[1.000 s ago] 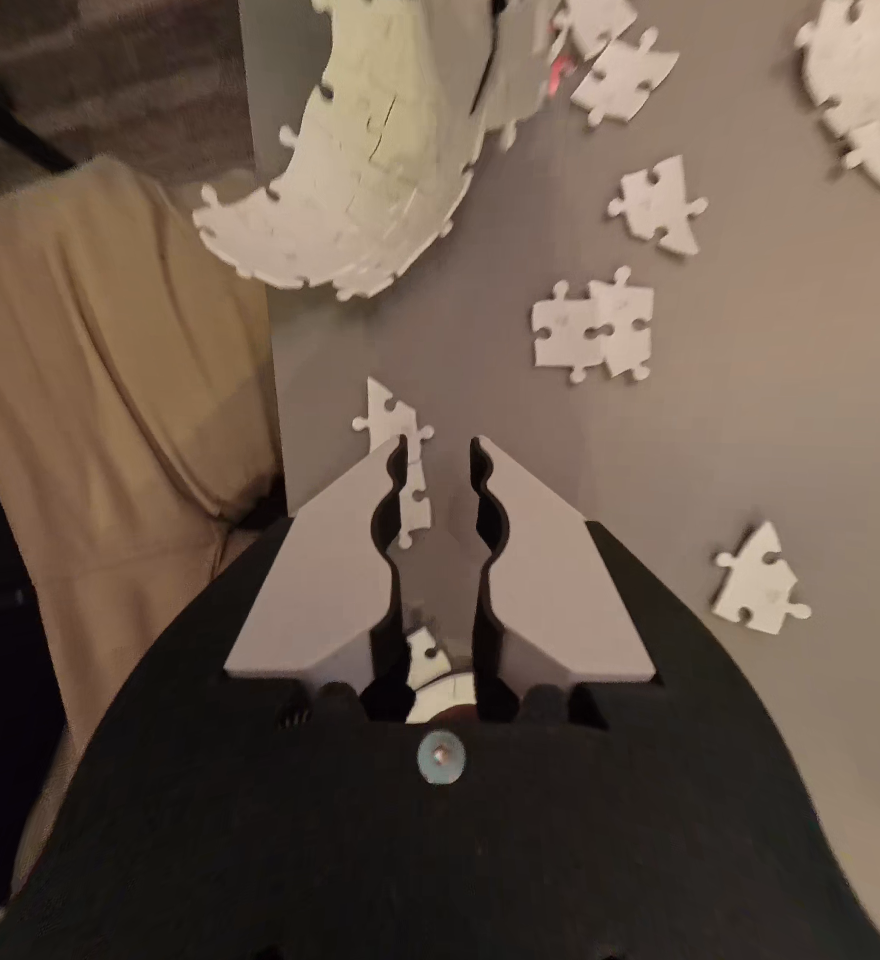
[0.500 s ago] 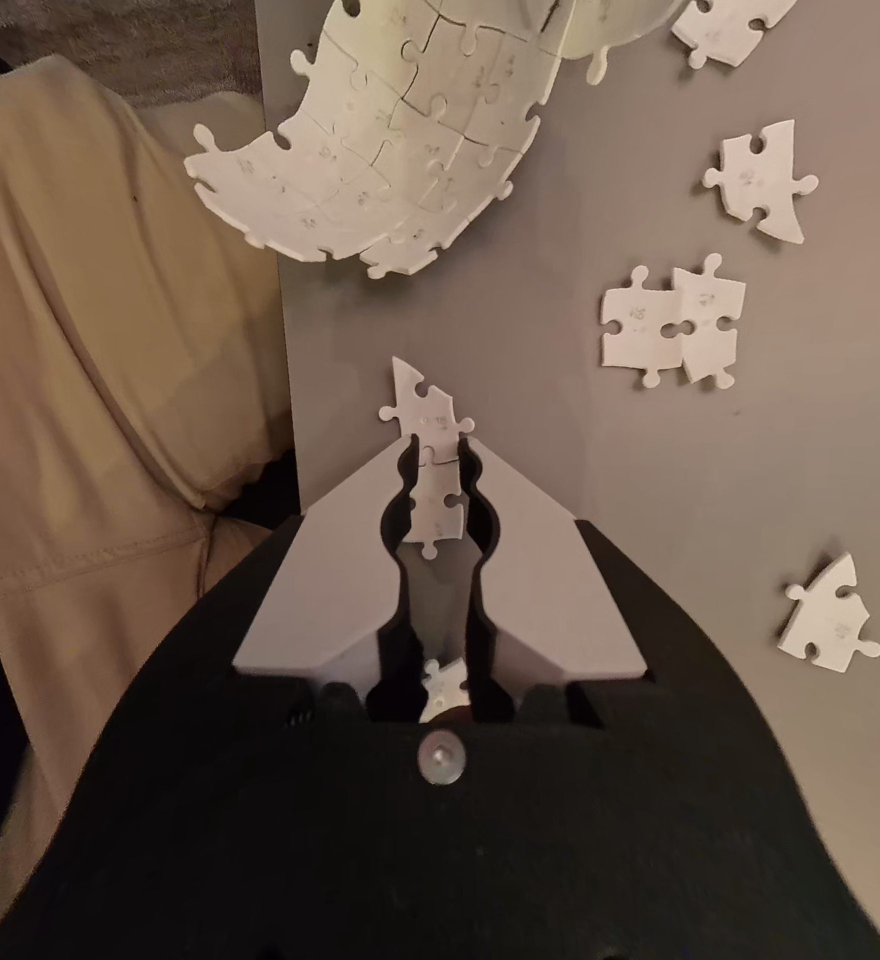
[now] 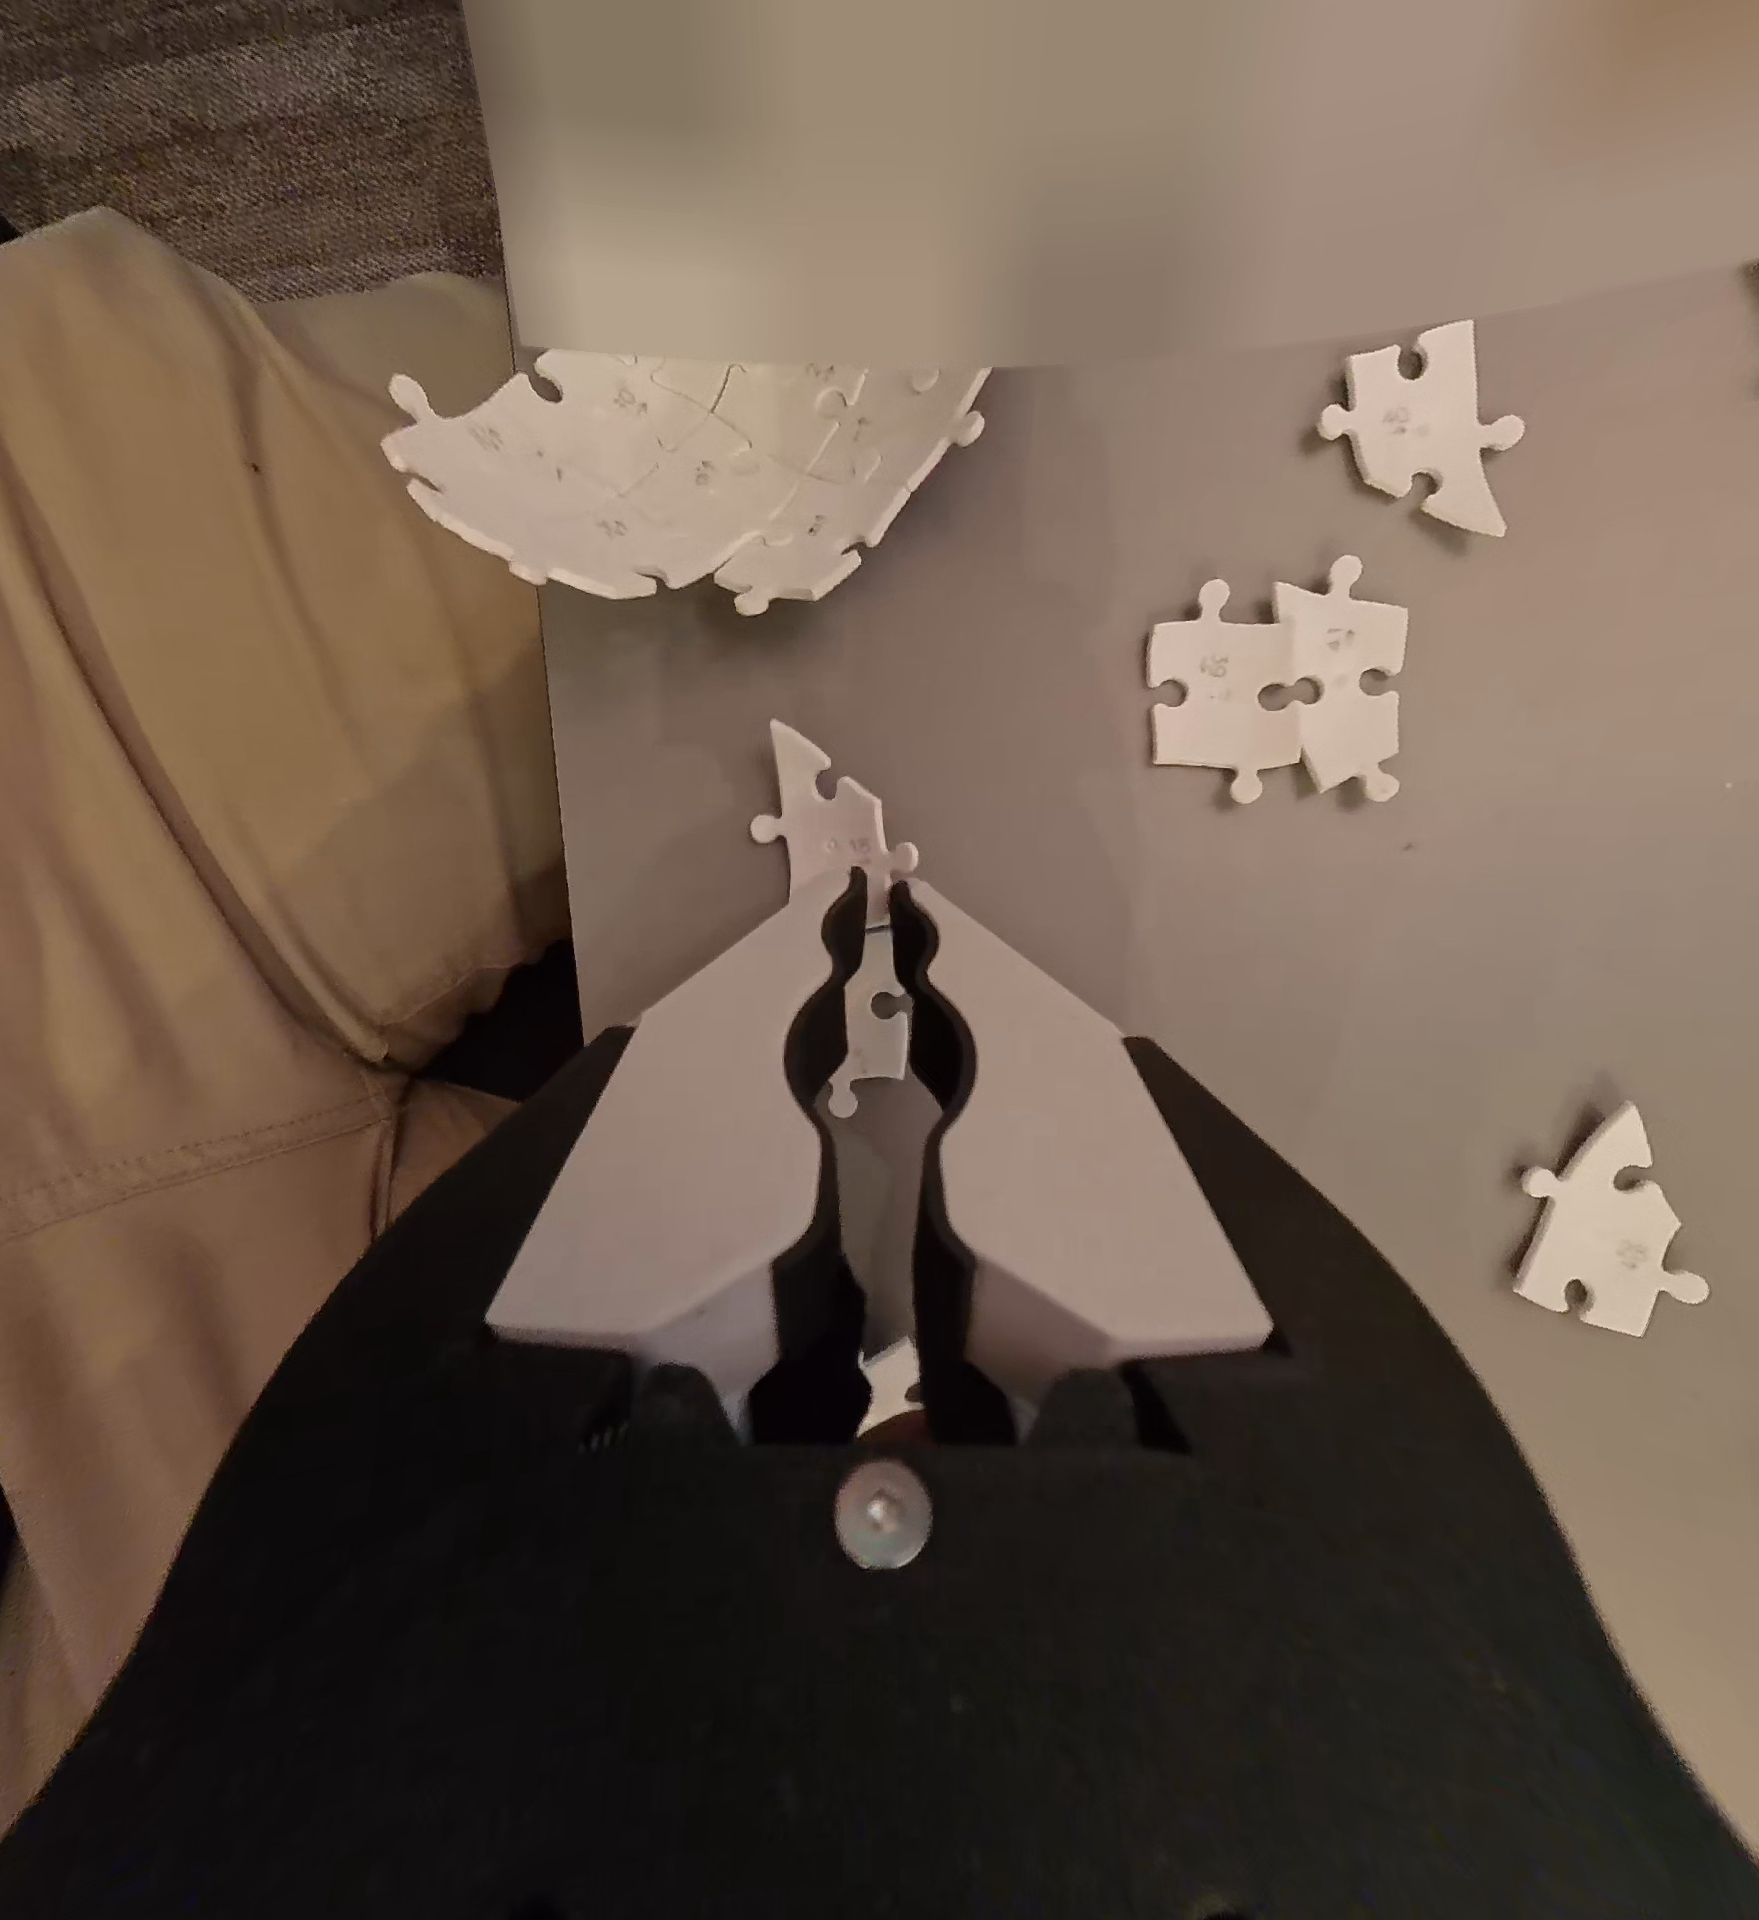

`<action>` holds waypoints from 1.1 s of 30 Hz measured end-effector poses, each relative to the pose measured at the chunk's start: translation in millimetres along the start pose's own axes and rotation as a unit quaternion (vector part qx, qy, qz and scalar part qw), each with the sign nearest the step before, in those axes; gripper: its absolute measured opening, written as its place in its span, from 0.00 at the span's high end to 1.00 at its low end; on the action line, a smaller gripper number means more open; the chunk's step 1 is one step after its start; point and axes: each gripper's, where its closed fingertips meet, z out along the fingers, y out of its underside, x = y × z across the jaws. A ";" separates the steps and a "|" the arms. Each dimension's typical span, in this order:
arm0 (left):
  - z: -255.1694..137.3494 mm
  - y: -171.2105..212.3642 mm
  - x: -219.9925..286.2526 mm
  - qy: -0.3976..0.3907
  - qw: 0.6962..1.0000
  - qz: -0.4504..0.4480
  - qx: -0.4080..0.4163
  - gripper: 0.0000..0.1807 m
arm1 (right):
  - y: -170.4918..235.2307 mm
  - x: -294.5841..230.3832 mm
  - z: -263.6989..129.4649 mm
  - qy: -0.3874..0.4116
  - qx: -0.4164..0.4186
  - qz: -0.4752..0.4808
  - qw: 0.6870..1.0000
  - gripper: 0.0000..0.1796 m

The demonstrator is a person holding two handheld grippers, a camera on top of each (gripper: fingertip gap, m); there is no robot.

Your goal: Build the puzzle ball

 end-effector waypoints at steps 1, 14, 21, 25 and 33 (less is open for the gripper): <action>-0.8 -0.2 0.1 -0.002 1.000 0.000 0.003 0.93 | -0.8 0.1 -0.6 0.000 0.003 0.002 1.000 0.99; -10.7 -2.2 4.5 -0.017 0.999 0.001 0.037 0.92 | -9.0 7.2 -8.4 -0.002 0.038 0.026 0.999 1.00; -10.2 0.1 4.1 -0.022 0.999 0.000 0.042 0.91 | -13.9 13.9 -16.1 -0.010 0.065 0.051 0.997 1.00; -11.1 -0.4 4.1 -0.023 0.999 0.000 0.048 0.90 | -20.0 17.9 -23.1 -0.023 0.093 0.072 0.993 1.00; -16.2 -4.0 0.2 -0.037 0.998 0.004 0.048 0.88 | -40.5 24.5 -35.7 -0.033 0.147 0.100 0.984 1.00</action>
